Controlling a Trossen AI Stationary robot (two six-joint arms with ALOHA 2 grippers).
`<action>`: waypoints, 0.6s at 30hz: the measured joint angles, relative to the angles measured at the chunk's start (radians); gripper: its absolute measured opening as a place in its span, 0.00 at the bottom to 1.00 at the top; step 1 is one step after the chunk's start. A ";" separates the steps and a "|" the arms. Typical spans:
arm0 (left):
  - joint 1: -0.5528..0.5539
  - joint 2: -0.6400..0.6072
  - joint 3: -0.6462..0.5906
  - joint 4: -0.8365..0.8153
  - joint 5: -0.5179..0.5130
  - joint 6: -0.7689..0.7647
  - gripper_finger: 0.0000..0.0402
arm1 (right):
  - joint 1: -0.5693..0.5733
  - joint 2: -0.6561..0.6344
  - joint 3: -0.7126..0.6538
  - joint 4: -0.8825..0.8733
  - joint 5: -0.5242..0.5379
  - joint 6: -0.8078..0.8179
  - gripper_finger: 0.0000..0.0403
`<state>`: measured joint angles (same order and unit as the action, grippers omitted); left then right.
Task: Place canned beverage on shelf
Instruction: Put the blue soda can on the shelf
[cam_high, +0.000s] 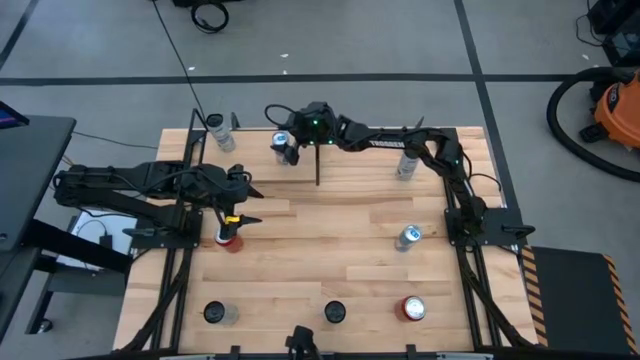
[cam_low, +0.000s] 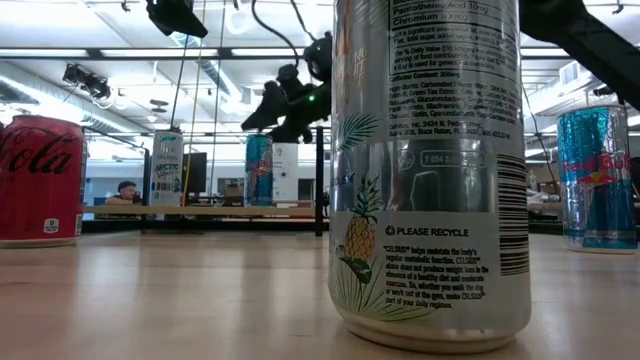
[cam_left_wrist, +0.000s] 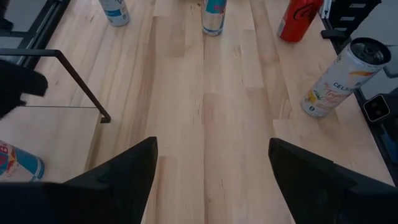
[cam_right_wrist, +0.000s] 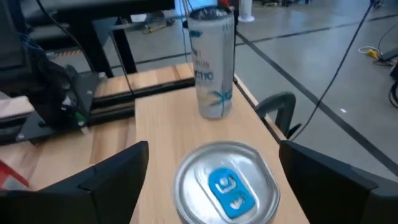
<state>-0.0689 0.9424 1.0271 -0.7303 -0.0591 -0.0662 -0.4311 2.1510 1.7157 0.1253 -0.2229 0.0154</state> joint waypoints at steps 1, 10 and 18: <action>0.000 0.000 0.000 0.000 0.000 0.000 0.77 | -0.001 -0.007 0.000 0.004 -0.005 0.000 0.92; 0.000 0.000 0.000 0.000 0.000 0.000 0.77 | -0.008 -0.126 0.000 -0.064 -0.015 -0.027 0.93; 0.000 0.000 0.000 0.008 0.000 0.000 0.77 | -0.088 -0.169 0.071 -0.339 -0.038 0.052 0.92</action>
<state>-0.0685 0.9424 1.0271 -0.7219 -0.0593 -0.0666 -0.5191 1.9818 1.7866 -0.2132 -0.2613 0.0676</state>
